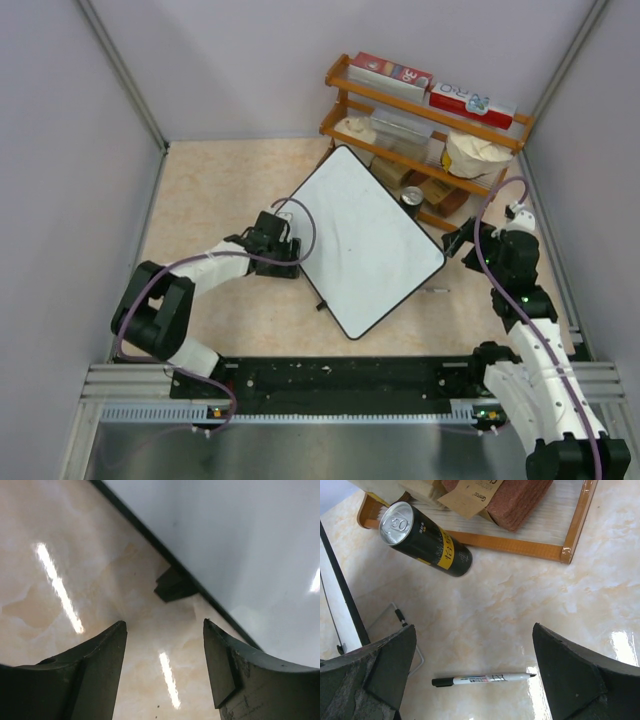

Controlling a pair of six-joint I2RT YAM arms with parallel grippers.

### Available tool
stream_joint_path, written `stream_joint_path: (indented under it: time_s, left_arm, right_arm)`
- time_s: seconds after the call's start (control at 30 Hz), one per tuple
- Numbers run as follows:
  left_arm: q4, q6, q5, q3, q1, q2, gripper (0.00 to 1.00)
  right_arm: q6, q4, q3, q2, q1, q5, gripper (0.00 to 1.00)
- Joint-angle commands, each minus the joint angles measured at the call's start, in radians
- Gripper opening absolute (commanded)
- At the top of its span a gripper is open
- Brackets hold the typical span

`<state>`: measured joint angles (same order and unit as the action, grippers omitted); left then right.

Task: Write a sentence on the whiteboard
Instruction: Adjust the whiteboard at the center of the board.

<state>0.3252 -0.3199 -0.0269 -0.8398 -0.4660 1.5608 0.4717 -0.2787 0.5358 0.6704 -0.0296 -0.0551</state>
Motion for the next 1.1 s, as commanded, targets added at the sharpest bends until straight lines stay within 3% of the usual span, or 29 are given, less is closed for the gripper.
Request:
stream_joint_path:
  time_s: [0.0, 0.13, 0.23, 0.3, 0.37, 0.4, 0.43, 0.6, 0.7, 0.77, 0.87, 1.07]
  left_arm:
    - [-0.029, -0.062, 0.012, 0.125, -0.006, -0.175, 0.68]
    - [-0.092, -0.100, -0.053, 0.232, -0.028, -0.329, 0.66]
    - [-0.094, -0.125, -0.051, 0.263, -0.071, -0.384, 0.50]
    - [-0.121, -0.136, -0.062, 0.289, -0.112, -0.413, 0.45]
    - [-0.165, -0.133, -0.076, 0.336, -0.164, -0.458, 0.49]
    - [-0.193, -0.125, -0.091, 0.356, -0.183, -0.475, 0.61]
    - [-0.256, -0.119, -0.100, 0.376, -0.200, -0.493, 0.66]
    - [-0.351, -0.082, -0.090, 0.435, -0.283, -0.558, 0.74]
    - [-0.379, -0.053, -0.070, 0.436, -0.312, -0.538, 0.72]
    - [-0.406, -0.027, -0.039, 0.432, -0.351, -0.495, 0.66]
    - [-0.393, -0.005, 0.083, 0.403, -0.422, -0.426, 0.59]
    - [-0.440, -0.024, 0.113, 0.435, -0.448, -0.377, 0.56]
  right_arm:
    - [-0.013, -0.005, 0.003, -0.020, 0.014, -0.028, 0.96]
    - [-0.013, -0.013, 0.006, -0.026, 0.013, -0.031, 0.96]
    - [-0.007, -0.019, 0.010, -0.026, 0.016, -0.019, 0.96]
    - [-0.004, -0.023, 0.018, -0.028, 0.013, -0.014, 0.96]
    - [-0.004, -0.028, 0.030, -0.026, 0.013, -0.014, 0.96]
    - [-0.005, -0.033, 0.036, -0.025, 0.016, -0.015, 0.97]
    - [-0.008, -0.034, 0.044, -0.023, 0.013, -0.017, 0.97]
    - [-0.021, -0.040, 0.058, -0.019, 0.013, -0.022, 0.98]
    - [-0.021, -0.043, 0.061, -0.022, 0.013, -0.023, 0.99]
    - [-0.021, -0.043, 0.059, -0.020, 0.013, -0.025, 0.99]
    - [-0.028, -0.045, 0.064, -0.020, 0.014, -0.031, 0.99]
    - [-0.045, -0.057, 0.081, -0.020, 0.014, -0.035, 0.99]
